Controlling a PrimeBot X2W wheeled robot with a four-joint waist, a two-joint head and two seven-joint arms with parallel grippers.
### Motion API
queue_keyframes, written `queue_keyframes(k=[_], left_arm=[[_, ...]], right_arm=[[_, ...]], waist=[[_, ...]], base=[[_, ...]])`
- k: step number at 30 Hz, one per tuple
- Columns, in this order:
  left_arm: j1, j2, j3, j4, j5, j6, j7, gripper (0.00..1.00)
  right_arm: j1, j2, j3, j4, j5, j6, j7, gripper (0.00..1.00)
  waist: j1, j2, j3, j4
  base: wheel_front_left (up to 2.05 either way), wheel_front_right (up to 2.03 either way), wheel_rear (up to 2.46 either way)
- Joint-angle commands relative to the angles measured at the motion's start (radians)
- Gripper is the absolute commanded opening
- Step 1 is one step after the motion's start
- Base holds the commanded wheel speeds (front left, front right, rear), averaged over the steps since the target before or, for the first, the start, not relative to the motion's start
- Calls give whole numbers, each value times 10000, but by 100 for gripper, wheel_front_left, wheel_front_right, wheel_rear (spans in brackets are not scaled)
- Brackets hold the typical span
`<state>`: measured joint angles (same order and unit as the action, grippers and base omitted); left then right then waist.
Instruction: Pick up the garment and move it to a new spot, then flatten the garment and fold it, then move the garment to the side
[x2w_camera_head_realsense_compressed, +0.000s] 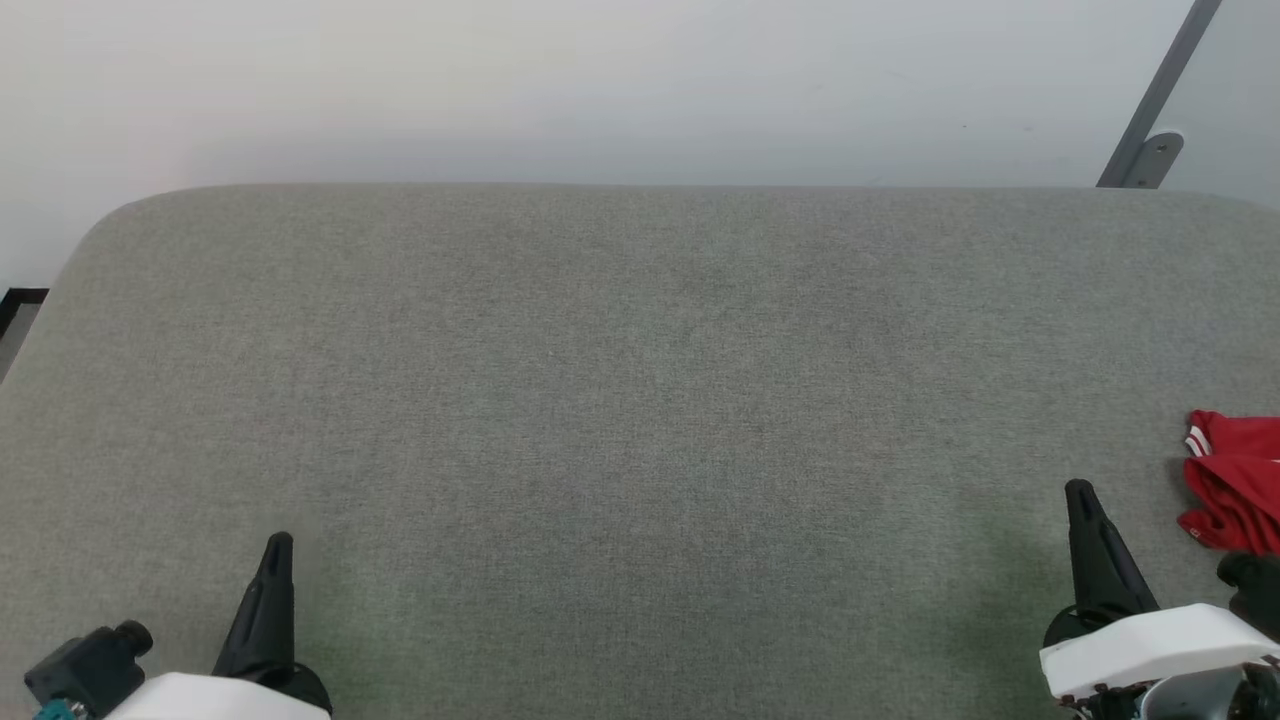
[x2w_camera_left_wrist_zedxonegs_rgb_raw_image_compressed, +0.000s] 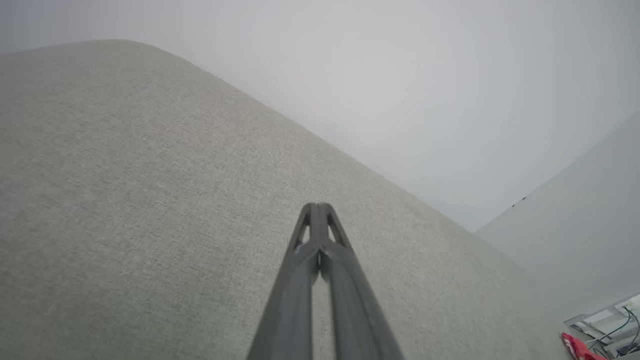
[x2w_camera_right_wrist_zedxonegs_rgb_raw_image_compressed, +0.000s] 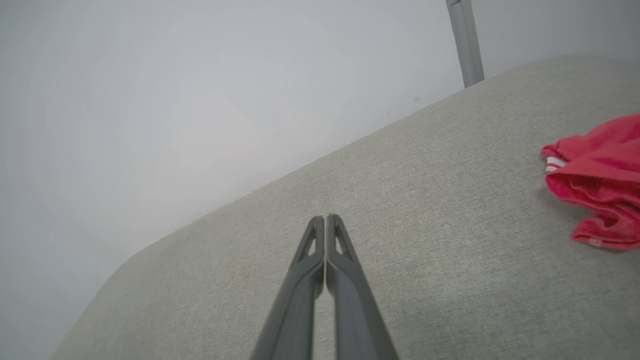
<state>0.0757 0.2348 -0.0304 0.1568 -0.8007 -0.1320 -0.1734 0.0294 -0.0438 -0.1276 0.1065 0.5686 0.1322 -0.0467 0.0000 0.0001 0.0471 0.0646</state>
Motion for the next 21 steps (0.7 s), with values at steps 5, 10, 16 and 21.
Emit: queue_keyframes(k=[5,10,16,21], left_arm=[[-413,-51,172,-22,-783,7,241,0],[-520,-171,240,33,-1375,7,419,0],[-656,-297,327,104,-2039,8,623,0],[-749,-410,393,163,-2564,9,789,0]], right_arm=[[-317,-49,31,14,977,-6,146,0],[-398,-53,40,111,1709,-7,262,0],[-507,-56,51,233,2533,-8,393,0],[-574,-58,58,330,3182,-9,494,0]], waist=[[0,-1,-22,-33],[0,-1,-43,-64],[0,-1,-69,-102],[0,-1,-90,-133]], base=[[0,0,0],[0,0,0],[0,0,0],[0,0,0]])
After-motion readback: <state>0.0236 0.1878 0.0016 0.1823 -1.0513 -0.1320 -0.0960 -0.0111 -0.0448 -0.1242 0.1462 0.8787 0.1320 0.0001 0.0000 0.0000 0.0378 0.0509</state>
